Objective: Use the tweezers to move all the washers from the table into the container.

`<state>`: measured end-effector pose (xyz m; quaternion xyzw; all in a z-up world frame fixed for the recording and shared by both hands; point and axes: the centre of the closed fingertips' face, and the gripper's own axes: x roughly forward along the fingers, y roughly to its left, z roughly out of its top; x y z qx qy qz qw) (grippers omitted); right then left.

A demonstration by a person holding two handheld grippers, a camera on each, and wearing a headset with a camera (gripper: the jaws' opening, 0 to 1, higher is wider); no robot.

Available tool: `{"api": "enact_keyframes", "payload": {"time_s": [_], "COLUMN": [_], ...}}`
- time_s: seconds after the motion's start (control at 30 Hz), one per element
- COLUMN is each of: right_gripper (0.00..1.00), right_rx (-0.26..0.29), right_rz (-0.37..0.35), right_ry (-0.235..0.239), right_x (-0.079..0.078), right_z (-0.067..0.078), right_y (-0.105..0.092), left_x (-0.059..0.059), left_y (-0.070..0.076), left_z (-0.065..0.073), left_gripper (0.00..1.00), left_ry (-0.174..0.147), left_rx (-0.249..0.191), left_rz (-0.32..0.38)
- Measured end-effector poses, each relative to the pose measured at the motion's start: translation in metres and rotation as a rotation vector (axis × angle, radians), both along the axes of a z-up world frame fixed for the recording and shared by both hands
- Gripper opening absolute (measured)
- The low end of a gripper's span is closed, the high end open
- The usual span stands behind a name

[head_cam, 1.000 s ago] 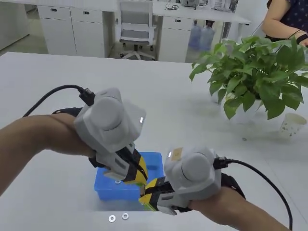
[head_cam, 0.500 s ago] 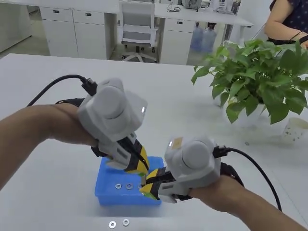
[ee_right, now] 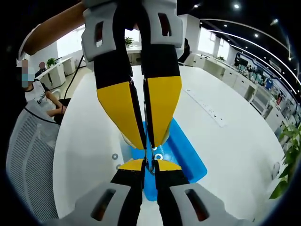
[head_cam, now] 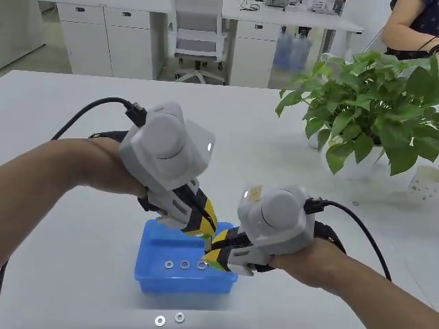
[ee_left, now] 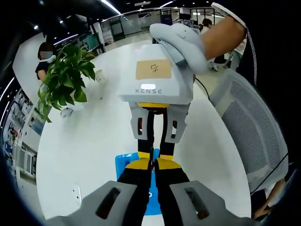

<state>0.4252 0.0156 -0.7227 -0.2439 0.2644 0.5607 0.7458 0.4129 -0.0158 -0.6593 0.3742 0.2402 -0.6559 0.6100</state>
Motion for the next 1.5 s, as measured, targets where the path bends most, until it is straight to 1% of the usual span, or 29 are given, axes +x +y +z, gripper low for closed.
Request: {"api": "enact_keyframes", "payload": {"time_s": [0.2, 0.37, 0.57, 0.73, 0.9, 1.1, 1.37, 1.5], "right_gripper": [0.10, 0.10, 0.10, 0.10, 0.10, 0.10, 0.10, 0.10], "right_rx": [0.013, 0.020, 0.005, -0.014, -0.027, -0.043, -0.050, -0.050], "right_rz": [-0.009, -0.016, -0.008, -0.001, 0.007, 0.012, 0.016, 0.014], "right_ry": [0.001, 0.007, 0.009, 0.012, 0.018, 0.021, 0.025, 0.026], "right_x": [0.009, 0.016, 0.023, 0.027, 0.028, 0.029, 0.029, 0.029], "right_z": [-0.010, -0.020, -0.033, -0.042, -0.051, -0.058, -0.062, -0.063], "right_y": [0.000, -0.001, 0.000, 0.001, 0.004, 0.002, 0.000, 0.000], "left_x": [0.008, 0.016, 0.023, 0.029, 0.032, 0.032, 0.032, 0.033], "left_y": [-0.001, 0.000, 0.001, 0.004, 0.007, 0.008, 0.007, 0.007], "left_z": [-0.010, -0.020, -0.033, -0.042, -0.051, -0.057, -0.062, -0.062], "left_gripper": [0.06, 0.06, 0.06, 0.06, 0.06, 0.06, 0.06, 0.06], "left_ry": [0.004, 0.004, 0.003, 0.015, 0.021, 0.025, 0.022, 0.021], "left_rx": [-0.002, -0.009, -0.011, -0.024, -0.017, -0.021, -0.025, -0.025], "left_rz": [0.003, 0.014, 0.013, 0.031, 0.040, 0.046, 0.048, 0.049]}}
